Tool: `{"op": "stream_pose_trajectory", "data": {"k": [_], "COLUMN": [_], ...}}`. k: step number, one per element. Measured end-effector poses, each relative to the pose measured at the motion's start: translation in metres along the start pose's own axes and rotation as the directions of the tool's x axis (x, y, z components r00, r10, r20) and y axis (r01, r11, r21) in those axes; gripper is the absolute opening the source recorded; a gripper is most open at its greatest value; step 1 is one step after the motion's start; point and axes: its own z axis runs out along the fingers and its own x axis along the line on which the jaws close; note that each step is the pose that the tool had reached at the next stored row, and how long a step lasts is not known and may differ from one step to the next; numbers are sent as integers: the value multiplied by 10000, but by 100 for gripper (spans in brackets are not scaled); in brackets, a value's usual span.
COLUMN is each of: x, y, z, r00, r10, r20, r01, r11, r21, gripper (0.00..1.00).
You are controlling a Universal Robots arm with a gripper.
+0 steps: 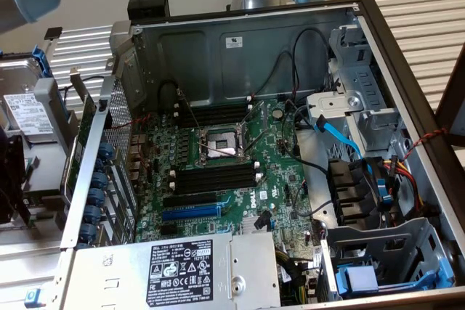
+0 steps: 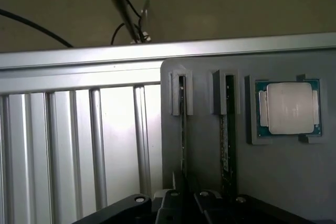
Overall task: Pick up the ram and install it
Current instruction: 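Pick up the ram and move it above insertion slot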
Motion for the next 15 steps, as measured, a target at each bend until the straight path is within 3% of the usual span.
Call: {"op": "stream_pose_trajectory", "data": {"k": [5, 15], "x": [-1, -14], "y": [17, 43], "z": [-83, -519], "r00": [10000, 10000], "r10": [3, 3], "r20": [61, 78], "r01": [-3, -3], "r11": [10000, 10000], "r21": [-6, -7], "gripper": [13, 13]}}
